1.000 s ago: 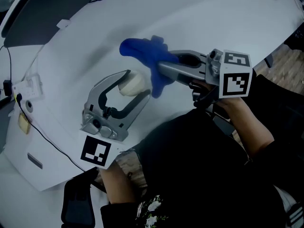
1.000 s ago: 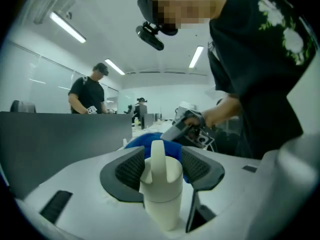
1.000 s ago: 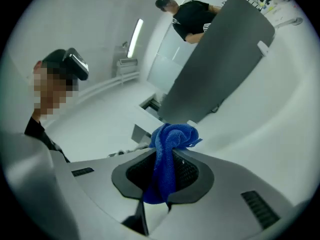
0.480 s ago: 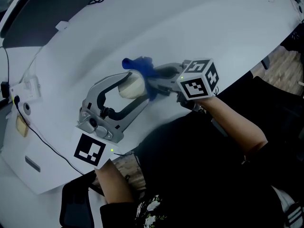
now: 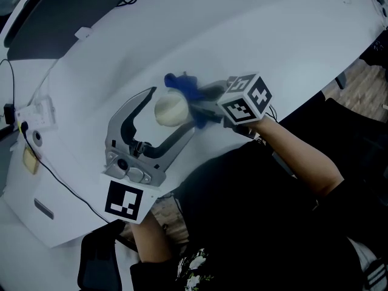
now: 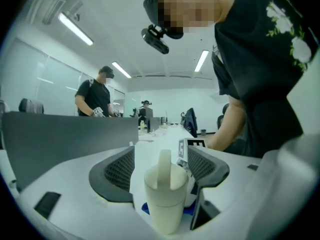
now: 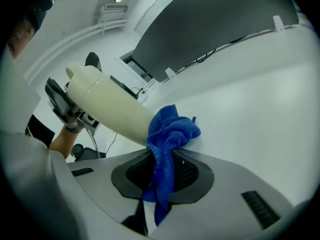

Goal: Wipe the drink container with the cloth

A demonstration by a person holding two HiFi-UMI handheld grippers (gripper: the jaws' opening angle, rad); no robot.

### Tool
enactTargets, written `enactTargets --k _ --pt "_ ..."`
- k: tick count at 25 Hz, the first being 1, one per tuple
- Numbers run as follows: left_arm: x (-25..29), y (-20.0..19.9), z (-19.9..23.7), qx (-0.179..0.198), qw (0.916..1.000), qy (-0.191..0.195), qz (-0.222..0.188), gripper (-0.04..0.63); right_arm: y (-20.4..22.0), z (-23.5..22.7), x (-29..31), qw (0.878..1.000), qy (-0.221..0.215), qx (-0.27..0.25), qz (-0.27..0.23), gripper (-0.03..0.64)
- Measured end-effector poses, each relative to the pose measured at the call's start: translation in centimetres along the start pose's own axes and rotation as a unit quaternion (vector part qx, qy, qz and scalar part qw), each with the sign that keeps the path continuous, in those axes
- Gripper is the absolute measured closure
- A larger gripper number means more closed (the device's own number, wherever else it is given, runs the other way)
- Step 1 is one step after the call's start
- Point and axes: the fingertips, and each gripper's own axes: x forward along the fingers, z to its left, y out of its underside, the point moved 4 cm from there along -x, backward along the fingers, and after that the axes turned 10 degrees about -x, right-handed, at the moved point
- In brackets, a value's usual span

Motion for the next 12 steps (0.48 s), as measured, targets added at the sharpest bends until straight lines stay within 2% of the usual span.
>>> enactTargets --k 3,5,7,10,12 --pt "-1.3 -0.4 -0.4 0.006 0.9941 -0.106 -0.024 0.279 0.0 -0.1 0.0 1.0 -0.001 0.002 -0.006 0.551" --pt "-1.2 0.1 -0.7 -0.028 0.984 -0.168 -0.051 0.278 0.1 -0.1 -0.1 1.0 -0.001 0.002 -0.009 0.551" --pt "-0.2 0.9 -1.0 -0.07 0.9725 -0.21 -0.071 0.278 0.1 -0.1 -0.2 1.0 0.002 0.002 -0.01 0.551" --pt "1.3 2.6 -0.6 -0.083 0.9582 -0.271 -0.037 0.278 0.0 -0.1 -0.1 1.0 0.007 -0.001 -0.012 0.551" --pt "1.6 3.6 0.0 -0.103 0.9502 -0.294 -0.006 0.288 0.0 -0.1 0.1 1.0 0.011 -0.001 -0.014 0.551"
